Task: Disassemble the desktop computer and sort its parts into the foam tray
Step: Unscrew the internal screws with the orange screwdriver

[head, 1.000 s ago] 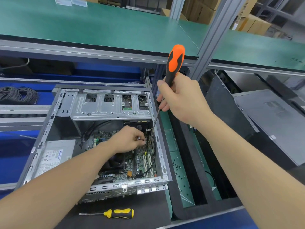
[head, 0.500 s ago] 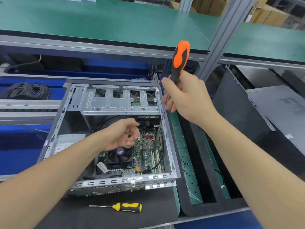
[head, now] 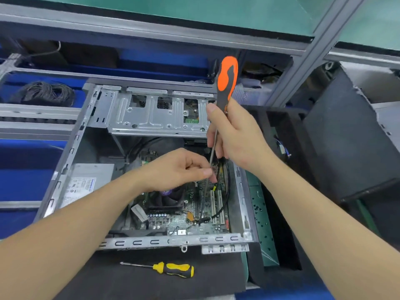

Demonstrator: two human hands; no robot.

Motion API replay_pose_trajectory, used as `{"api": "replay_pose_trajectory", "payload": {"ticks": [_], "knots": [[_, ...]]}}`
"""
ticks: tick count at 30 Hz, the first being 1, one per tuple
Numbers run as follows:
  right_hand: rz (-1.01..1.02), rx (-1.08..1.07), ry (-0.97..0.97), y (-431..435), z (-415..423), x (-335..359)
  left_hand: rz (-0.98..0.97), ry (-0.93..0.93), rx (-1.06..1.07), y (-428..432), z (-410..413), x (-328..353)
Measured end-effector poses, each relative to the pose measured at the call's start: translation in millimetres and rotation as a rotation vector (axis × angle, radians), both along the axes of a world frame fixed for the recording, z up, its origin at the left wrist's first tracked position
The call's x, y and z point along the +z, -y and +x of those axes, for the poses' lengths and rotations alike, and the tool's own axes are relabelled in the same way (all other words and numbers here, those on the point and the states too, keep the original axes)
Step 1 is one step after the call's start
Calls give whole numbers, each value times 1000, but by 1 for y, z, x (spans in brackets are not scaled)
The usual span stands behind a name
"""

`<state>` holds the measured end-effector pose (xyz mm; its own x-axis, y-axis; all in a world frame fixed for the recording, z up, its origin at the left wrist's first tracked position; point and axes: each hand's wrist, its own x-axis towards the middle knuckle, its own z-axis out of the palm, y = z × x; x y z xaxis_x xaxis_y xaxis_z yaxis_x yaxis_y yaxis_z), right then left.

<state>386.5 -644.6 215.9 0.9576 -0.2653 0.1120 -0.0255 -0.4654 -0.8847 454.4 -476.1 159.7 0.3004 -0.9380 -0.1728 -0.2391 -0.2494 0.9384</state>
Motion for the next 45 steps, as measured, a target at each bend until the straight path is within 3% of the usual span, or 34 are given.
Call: {"api": "replay_pose_trajectory", "payload": {"ticks": [11, 31, 38, 45], "knots": [[18, 47, 132, -3, 5, -39, 99, 210, -76, 8, 4, -11], [48, 125, 75, -4, -9, -37, 129, 211, -217, 6, 9, -11], [212, 459, -26, 9, -15, -24, 89, 166, -287, 4, 8, -11], [180, 864, -225, 19, -20, 13, -48, -61, -406, 3, 3, -3]]}}
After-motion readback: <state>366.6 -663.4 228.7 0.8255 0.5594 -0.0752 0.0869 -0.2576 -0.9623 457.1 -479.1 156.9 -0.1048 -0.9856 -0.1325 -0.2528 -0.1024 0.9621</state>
